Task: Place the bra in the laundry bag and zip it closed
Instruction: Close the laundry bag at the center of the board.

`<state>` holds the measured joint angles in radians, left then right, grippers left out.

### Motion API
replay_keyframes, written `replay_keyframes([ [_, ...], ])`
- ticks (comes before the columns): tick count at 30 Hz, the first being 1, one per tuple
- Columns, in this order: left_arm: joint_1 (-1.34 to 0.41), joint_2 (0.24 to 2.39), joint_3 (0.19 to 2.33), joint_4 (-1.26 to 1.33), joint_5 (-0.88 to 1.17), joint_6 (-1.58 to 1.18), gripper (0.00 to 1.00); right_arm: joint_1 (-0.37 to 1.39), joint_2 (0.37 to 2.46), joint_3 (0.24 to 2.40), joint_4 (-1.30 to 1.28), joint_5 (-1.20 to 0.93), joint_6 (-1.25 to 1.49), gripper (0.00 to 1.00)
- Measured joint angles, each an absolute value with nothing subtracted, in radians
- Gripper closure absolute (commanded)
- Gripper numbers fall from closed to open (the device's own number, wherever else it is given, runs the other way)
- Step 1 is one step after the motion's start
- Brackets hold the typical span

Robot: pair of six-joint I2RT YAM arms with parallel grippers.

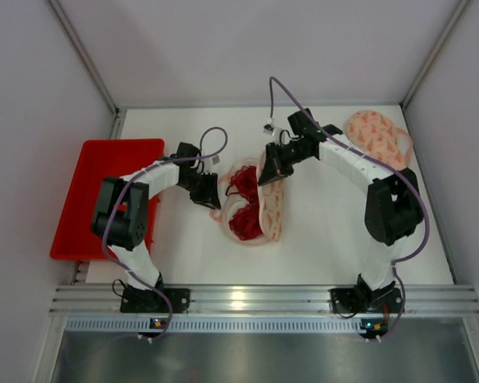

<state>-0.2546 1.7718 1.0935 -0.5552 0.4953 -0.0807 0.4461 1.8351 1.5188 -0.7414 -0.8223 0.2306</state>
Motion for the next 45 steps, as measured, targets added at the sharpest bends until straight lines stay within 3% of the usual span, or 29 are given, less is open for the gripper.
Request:
replay_keyframes([
  [13,-0.227,1.876,1.100,-0.513,0.652,-0.155,0.68,0.615,2.059,1.552,-0.522,-0.819,0.418,1.00],
  [19,-0.213,1.847,1.058,-0.464,0.682,-0.184,0.56,0.653,2.148,1.545,-0.400,-0.809,0.525,1.00],
  [25,-0.139,1.671,0.966,-0.456,0.691,-0.186,0.46,0.651,2.216,1.545,-0.355,-0.809,0.584,1.00],
  [30,-0.139,1.557,0.959,-0.440,0.759,-0.185,0.46,0.648,2.219,1.544,-0.333,-0.817,0.608,1.00],
  [42,-0.249,1.645,0.955,-0.410,0.782,-0.229,0.47,0.638,2.218,1.544,-0.317,-0.822,0.656,1.00],
  [44,-0.271,1.675,0.960,-0.407,0.758,-0.239,0.48,0.638,2.218,1.544,-0.315,-0.822,0.657,1.00],
  [45,-0.278,1.687,0.961,-0.405,0.746,-0.242,0.55,0.638,2.217,1.544,-0.314,-0.822,0.657,1.00],
])
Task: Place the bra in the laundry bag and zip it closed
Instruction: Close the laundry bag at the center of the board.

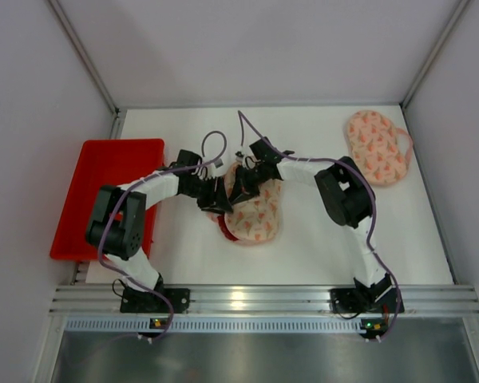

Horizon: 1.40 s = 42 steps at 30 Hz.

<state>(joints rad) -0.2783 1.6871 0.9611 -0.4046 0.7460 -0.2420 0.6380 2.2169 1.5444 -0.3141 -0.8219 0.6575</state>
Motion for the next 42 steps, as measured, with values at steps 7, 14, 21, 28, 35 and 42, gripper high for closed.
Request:
replay_keyframes([
  [7,-0.282,1.765,0.969,-0.387,0.678,-0.274,0.97,0.631,2.179,1.545,-0.329,-0.814,0.634,0.43],
  [14,-0.270,1.825,0.991,-0.372,0.664,-0.293,1.00,0.519,1.991,1.501,-0.410,-0.790,0.517,0.28],
  [21,-0.267,1.862,1.028,-0.368,0.678,-0.294,1.00,0.286,1.689,1.205,-0.397,-0.727,0.423,0.30],
  [28,-0.267,1.862,1.031,-0.366,0.676,-0.289,1.00,0.303,1.779,0.993,-0.327,-0.782,0.461,0.29],
  [35,-0.271,1.860,1.031,-0.364,0.673,-0.278,0.99,0.327,1.849,0.963,-0.208,-0.887,0.552,0.38],
  [42,-0.278,1.848,1.031,-0.364,0.646,-0.261,0.99,0.338,1.853,0.945,-0.075,-0.971,0.631,0.40],
])
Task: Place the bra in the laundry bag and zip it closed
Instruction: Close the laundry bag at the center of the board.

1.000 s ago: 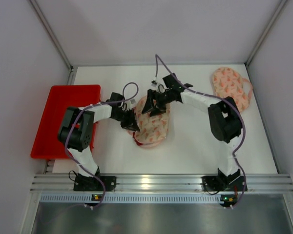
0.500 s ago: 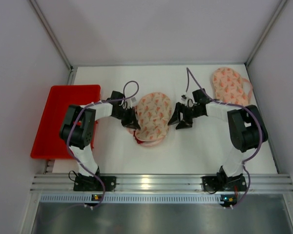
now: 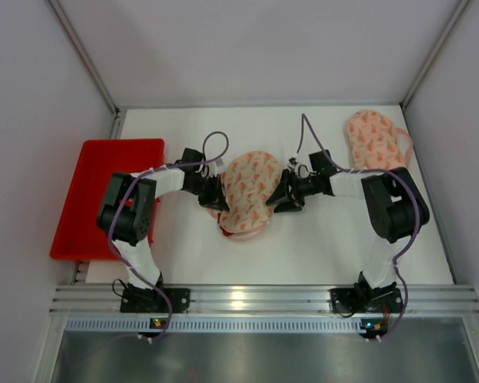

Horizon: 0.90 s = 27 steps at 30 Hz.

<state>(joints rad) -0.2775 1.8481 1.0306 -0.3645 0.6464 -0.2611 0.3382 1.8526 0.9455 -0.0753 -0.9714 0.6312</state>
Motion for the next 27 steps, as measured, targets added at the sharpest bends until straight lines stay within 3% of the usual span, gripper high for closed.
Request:
replay_keyframes([
  [8,-0.278,1.848,1.031,-0.363,0.641,-0.261,0.99,0.325,1.805,0.823,0.091,-1.029,0.756,0.30],
  [12,-0.278,1.848,1.031,-0.363,0.641,-0.261,0.99,0.318,1.798,0.777,0.186,-1.042,0.816,0.30],
  [15,-0.278,1.848,1.031,-0.363,0.642,-0.262,0.98,0.319,1.800,0.766,0.226,-1.040,0.847,0.36],
  [18,-0.278,1.848,1.031,-0.362,0.642,-0.262,0.96,0.336,1.813,0.769,0.268,-1.034,0.859,0.62],
  [19,-0.278,1.848,1.031,-0.362,0.642,-0.262,0.93,0.344,1.819,0.773,0.270,-1.031,0.863,0.78],
  [22,-0.278,1.848,1.031,-0.362,0.641,-0.260,0.88,0.376,1.848,0.802,0.259,-1.020,0.860,1.00],
  [27,-0.276,1.781,1.031,-0.371,0.606,-0.233,0.67,0.383,1.862,0.868,0.165,-0.992,0.788,1.00],
])
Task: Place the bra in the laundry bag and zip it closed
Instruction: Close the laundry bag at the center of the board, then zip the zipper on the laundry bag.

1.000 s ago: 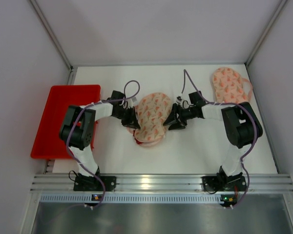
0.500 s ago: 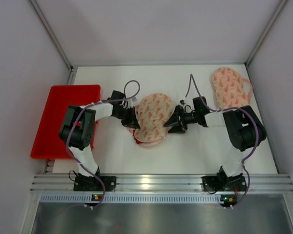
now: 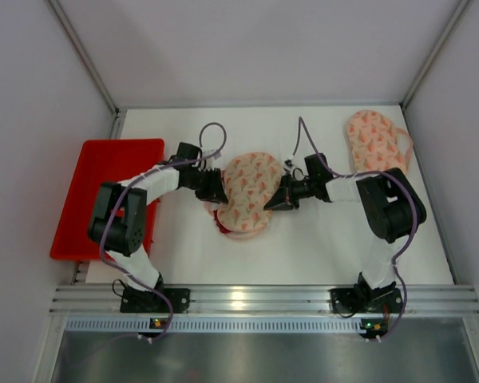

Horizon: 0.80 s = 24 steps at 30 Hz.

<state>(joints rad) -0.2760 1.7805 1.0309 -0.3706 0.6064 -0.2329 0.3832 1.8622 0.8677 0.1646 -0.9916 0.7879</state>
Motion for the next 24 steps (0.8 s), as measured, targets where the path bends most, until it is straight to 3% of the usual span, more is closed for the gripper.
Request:
replay_keyframes([
  [4,-0.278,1.660,1.089,-0.422,0.577,-0.149,0.48,0.380,1.862,0.886,0.091,-0.960,0.732,1.00],
  [10,-0.353,1.521,1.287,-0.501,0.495,0.160,0.46,0.377,1.890,0.914,-0.002,-0.943,0.682,1.00],
  [16,-0.723,1.473,1.304,-0.602,0.320,0.549,0.46,0.377,1.918,0.932,-0.050,-0.944,0.656,1.00],
  [24,-1.123,1.687,1.339,-0.770,0.092,0.879,0.47,0.377,1.925,0.939,-0.077,-0.944,0.634,1.00],
])
